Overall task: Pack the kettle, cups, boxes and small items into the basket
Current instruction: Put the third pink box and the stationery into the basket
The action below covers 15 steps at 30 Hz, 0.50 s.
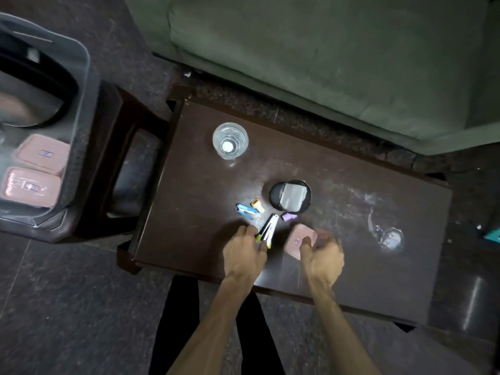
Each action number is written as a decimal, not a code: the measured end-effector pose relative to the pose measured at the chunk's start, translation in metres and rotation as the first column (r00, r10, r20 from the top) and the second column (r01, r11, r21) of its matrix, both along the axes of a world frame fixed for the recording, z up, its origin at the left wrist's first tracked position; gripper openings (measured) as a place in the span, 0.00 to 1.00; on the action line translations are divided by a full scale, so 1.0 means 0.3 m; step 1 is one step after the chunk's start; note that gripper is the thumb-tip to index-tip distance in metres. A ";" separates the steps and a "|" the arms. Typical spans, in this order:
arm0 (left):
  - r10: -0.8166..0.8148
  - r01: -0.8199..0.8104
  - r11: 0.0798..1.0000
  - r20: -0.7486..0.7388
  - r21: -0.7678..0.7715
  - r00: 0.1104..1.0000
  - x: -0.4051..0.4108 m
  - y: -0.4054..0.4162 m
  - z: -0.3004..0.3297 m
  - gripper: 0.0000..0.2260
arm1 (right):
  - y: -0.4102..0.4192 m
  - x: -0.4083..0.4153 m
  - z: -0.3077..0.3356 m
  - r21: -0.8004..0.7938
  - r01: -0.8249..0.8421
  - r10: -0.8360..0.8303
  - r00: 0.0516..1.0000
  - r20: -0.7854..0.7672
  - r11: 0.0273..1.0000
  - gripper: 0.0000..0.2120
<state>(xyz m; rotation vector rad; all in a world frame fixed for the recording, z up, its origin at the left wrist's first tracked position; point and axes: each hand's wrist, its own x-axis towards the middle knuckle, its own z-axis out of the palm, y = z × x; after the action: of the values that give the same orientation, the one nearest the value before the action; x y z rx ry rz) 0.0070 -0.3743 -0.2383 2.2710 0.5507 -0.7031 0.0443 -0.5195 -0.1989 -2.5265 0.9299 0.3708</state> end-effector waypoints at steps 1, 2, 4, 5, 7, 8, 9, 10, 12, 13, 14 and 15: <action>-0.011 0.011 1.000 -0.007 0.015 1.000 0.008 -0.023 -0.011 0.15 | -0.031 -0.005 -0.010 -0.004 -0.009 0.009 1.000 -0.019 1.000 0.18; -0.027 0.028 0.999 -0.016 0.037 1.000 0.015 -0.044 -0.023 0.16 | -0.057 -0.005 -0.022 0.005 -0.007 0.007 0.999 -0.052 1.000 0.20; -0.050 0.053 0.995 -0.034 0.086 0.998 0.030 -0.074 -0.050 0.19 | -0.094 0.000 -0.054 0.068 0.034 -0.026 0.993 -0.118 0.997 0.17; -0.059 0.063 0.992 -0.042 0.109 0.997 0.038 -0.087 -0.066 0.20 | -0.106 0.003 -0.072 0.105 0.064 -0.048 0.988 -0.147 0.992 0.15; -0.082 0.089 0.985 -0.052 0.150 0.995 0.050 -0.109 -0.098 0.23 | -0.120 0.007 -0.100 0.164 0.116 -0.085 0.979 -0.186 0.980 0.12; -0.093 0.101 0.981 -0.056 0.165 0.994 0.053 -0.117 -0.114 0.24 | -0.126 0.008 -0.112 0.187 0.142 -0.105 0.975 -0.196 0.972 0.12; -0.100 0.109 0.978 -0.059 0.176 0.993 0.055 -0.123 -0.127 0.24 | -0.134 0.009 -0.123 0.206 0.168 -0.126 0.971 -0.201 0.964 0.12; -0.099 0.108 0.977 -0.060 0.182 0.993 0.055 -0.128 -0.138 0.24 | -0.142 0.011 -0.130 0.221 0.192 -0.146 0.967 -0.206 0.956 0.12; -0.061 0.069 0.983 -0.051 0.171 0.997 0.050 -0.132 -0.150 0.22 | -0.163 0.010 -0.139 0.244 0.225 -0.174 0.961 -0.214 0.943 0.11; -0.030 0.036 0.987 -0.039 0.159 0.999 0.045 -0.131 -0.149 0.21 | -0.173 0.009 -0.140 0.255 0.232 -0.180 0.961 -0.212 0.939 0.10; 0.001 0.002 0.989 -0.021 0.145 1.000 0.037 -0.127 -0.143 0.20 | -0.181 0.006 -0.136 0.267 0.231 -0.178 0.962 -0.206 0.936 0.09; 0.033 -0.033 0.991 -0.001 0.128 0.999 0.028 -0.121 -0.131 0.18 | -0.184 0.003 -0.129 0.281 0.227 -0.174 0.964 -0.200 0.933 0.09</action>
<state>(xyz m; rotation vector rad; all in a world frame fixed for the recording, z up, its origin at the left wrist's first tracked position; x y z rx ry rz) 0.0152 -0.4107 -0.2775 2.3736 0.6496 -0.6722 0.0452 -0.5746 -0.2374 -2.1247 1.0944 0.6239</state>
